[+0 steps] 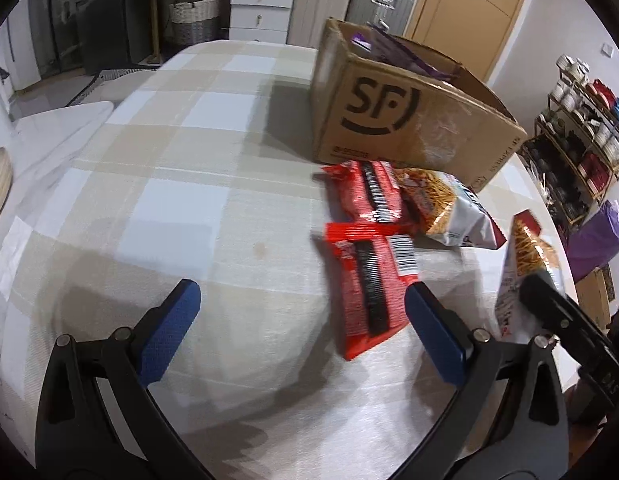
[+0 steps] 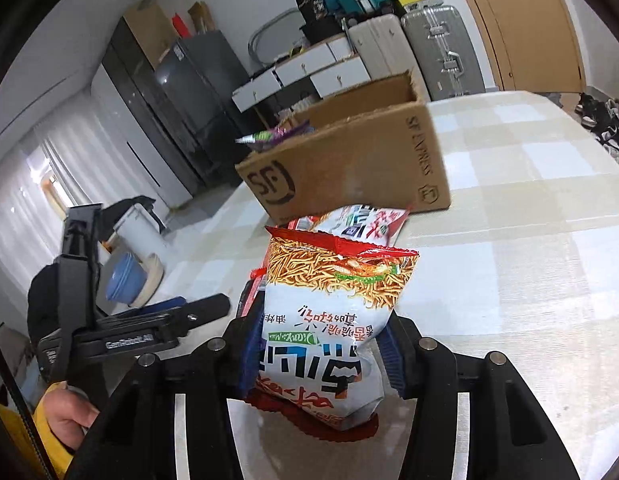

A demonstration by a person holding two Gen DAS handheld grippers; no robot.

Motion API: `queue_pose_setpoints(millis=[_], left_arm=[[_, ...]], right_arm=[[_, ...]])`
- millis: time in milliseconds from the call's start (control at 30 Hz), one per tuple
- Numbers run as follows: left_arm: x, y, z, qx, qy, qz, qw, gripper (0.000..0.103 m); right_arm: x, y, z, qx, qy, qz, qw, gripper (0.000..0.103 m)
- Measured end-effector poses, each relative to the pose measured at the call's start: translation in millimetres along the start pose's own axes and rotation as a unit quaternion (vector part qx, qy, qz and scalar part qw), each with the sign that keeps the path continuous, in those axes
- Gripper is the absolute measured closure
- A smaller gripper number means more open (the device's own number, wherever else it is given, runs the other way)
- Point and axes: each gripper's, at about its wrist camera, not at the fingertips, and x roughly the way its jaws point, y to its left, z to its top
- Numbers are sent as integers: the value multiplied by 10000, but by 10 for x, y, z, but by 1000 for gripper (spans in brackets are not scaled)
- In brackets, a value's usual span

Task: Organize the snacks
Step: 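Grasp the noodle snack bag with the right gripper while the left gripper grasps a red chocolate bar, then lift and carry the noodle snack bag and red chocolate bar over the box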

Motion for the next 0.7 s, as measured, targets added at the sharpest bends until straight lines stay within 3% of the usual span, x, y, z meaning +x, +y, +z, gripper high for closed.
queue_pose_setpoints(millis=[233, 500, 567, 700], left_arm=[[252, -299, 101, 247, 337, 57, 9991, 1], [401, -458, 99, 362, 545, 166, 9977, 2], [369, -457, 111, 344, 485, 153, 9981, 14], [296, -491, 106, 492, 399, -39, 9980, 52]], right_arm=[[-194, -110, -35, 27, -219, 104, 9997, 52], [-82, -204, -57, 278, -97, 204, 9994, 52], [-80, -205, -61, 272, -86, 211, 9994, 52], [-85, -192, -69, 225, -57, 185, 9996, 52]])
